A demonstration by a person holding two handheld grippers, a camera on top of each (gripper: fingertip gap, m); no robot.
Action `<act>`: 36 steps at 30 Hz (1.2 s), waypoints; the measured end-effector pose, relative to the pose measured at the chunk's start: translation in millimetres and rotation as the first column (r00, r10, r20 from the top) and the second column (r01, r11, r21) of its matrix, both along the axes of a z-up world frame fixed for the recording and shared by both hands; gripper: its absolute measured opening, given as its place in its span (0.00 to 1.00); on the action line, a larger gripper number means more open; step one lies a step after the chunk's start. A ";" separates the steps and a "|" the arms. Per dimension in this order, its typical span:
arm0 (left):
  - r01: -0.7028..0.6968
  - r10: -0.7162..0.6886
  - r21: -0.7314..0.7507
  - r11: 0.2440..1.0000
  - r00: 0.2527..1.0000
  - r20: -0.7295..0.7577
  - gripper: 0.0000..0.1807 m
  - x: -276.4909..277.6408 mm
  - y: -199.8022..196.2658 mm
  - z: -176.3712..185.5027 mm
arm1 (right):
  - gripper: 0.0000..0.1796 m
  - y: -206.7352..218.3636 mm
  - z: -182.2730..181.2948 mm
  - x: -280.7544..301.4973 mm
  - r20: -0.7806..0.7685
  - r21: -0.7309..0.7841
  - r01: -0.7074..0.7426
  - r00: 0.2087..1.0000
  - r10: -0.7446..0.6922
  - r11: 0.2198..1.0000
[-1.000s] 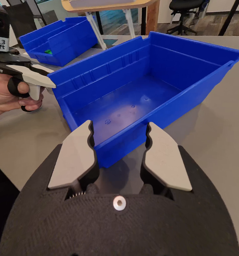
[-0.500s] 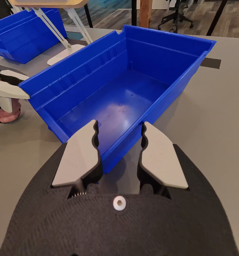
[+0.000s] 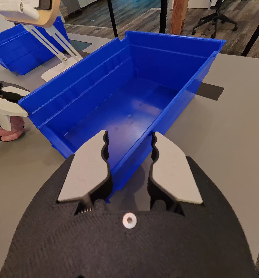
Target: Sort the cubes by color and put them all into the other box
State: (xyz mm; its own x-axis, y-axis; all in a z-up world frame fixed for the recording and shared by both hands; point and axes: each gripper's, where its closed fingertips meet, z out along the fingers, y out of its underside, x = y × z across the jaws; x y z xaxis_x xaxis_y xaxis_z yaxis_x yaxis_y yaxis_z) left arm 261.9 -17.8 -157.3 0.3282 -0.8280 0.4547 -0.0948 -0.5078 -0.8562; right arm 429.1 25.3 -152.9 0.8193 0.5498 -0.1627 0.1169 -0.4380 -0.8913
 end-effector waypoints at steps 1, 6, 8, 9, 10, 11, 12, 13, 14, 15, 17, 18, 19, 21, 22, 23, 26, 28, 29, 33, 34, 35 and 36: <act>-0.006 0.006 -0.004 1.000 1.000 0.005 0.15 2.3 4.7 0.1 | 0.31 5.8 -0.1 2.0 0.001 0.000 -0.005 1.000 0.005 1.000; -0.027 0.027 -0.019 0.999 1.000 0.011 0.15 9.1 27.9 0.1 | 0.31 29.3 -0.5 8.5 0.006 0.002 -0.012 1.000 0.012 1.000; -0.039 0.040 -0.015 0.999 0.999 0.016 0.15 10.7 35.2 0.1 | 0.31 36.4 -0.5 9.9 0.002 0.004 -0.011 1.000 0.011 1.000; -0.045 0.046 -0.015 0.999 0.999 0.018 0.15 11.6 37.5 0.1 | 0.31 39.3 -0.5 10.6 0.000 0.005 -0.013 1.000 0.013 1.000; -0.049 0.049 -0.013 0.999 0.999 0.019 0.15 12.6 39.1 0.1 | 0.31 41.8 -0.5 11.5 -0.002 0.008 -0.015 1.000 0.015 1.000; -0.051 0.051 -0.009 0.999 0.998 0.020 0.15 13.6 40.4 0.1 | 0.30 43.7 -0.4 12.5 -0.007 0.010 -0.016 1.000 0.017 1.000; -0.051 0.052 -0.009 0.999 0.998 0.021 0.15 14.5 41.3 0.0 | 0.30 45.3 -0.6 13.3 -0.013 0.010 -0.018 1.000 0.018 1.000; -0.053 0.053 -0.010 0.999 0.998 0.024 0.15 15.0 42.0 0.0 | 0.30 46.2 -1.6 13.8 -0.012 0.007 -0.021 1.000 0.021 1.000; -0.054 0.054 -0.008 0.999 0.998 0.024 0.15 15.6 42.5 0.0 | 0.30 46.5 -3.2 13.9 -0.007 0.001 -0.025 1.000 0.025 1.000; -0.056 0.056 -0.004 0.998 0.998 0.024 0.15 15.8 42.9 0.0 | 0.30 46.5 -4.1 14.0 -0.010 -0.001 -0.029 1.000 0.029 1.000; -0.048 0.049 -0.012 0.999 0.998 0.032 0.15 15.3 42.4 0.3 | 0.31 45.3 -3.0 15.2 -0.020 0.001 -0.030 0.999 0.030 1.000; -0.038 0.039 -0.019 0.999 0.999 0.036 0.14 14.4 41.1 0.5 | 0.32 44.8 0.2 17.2 -0.022 0.015 -0.018 1.000 0.019 1.000; -0.035 0.036 -0.025 0.999 0.998 0.041 0.15 12.2 40.2 1.2 | 0.32 43.2 5.2 19.0 -0.025 0.035 -0.007 1.000 0.008 0.999; -0.038 0.039 -0.018 0.999 0.998 0.045 0.17 6.6 37.9 4.0 | 0.34 37.5 13.6 22.4 -0.010 0.059 0.009 1.000 -0.008 0.998; -0.028 0.029 -0.006 1.000 0.999 0.040 0.19 4.2 34.6 5.7 | 0.34 34.1 17.6 24.1 0.001 0.070 0.019 1.000 -0.020 0.997; -0.017 0.016 0.005 1.000 0.999 0.033 0.19 1.5 30.0 7.4 | 0.35 30.1 21.8 25.1 0.011 0.085 0.029 0.999 -0.030 0.996; -0.008 0.007 0.063 0.998 1.000 0.008 0.20 -14.9 14.3 11.6 | 0.35 12.9 36.8 24.4 0.034 0.142 0.053 0.998 -0.059 0.988; -0.008 0.010 0.090 0.996 1.000 -0.014 0.20 -32.0 4.3 11.4 | 0.34 -2.2 45.4 19.0 0.060 0.176 0.054 0.996 -0.065 0.983; -0.010 0.012 0.097 0.995 1.000 -0.023 0.20 -42.3 -0.2 11.0 | 0.33 -10.2 49.4 15.1 0.077 0.195 0.051 0.995 -0.068 0.979; -0.052 0.062 0.141 0.989 0.995 -0.072 0.19 -92.2 -12.4 7.4 | 0.31 -44.4 57.7 -16.5 0.111 0.233 0.000 0.993 -0.027 0.972; -0.067 0.079 0.146 0.987 0.994 -0.080 0.19 -105.5 -15.0 6.3 | 0.30 -52.5 57.5 -28.9 0.124 0.243 -0.020 0.992 -0.010 0.970; -0.079 0.092 0.148 0.986 0.992 -0.085 0.19 -118.6 -17.8 5.1 | 0.29 -60.0 55.9 -43.3 0.134 0.249 -0.045 0.991 0.012 0.968; -0.087 0.102 0.149 0.985 0.990 -0.097 0.18 -131.1 -20.5 2.9 | 0.29 -67.4 53.6 -59.9 0.140 0.248 -0.078 0.989 0.044 0.966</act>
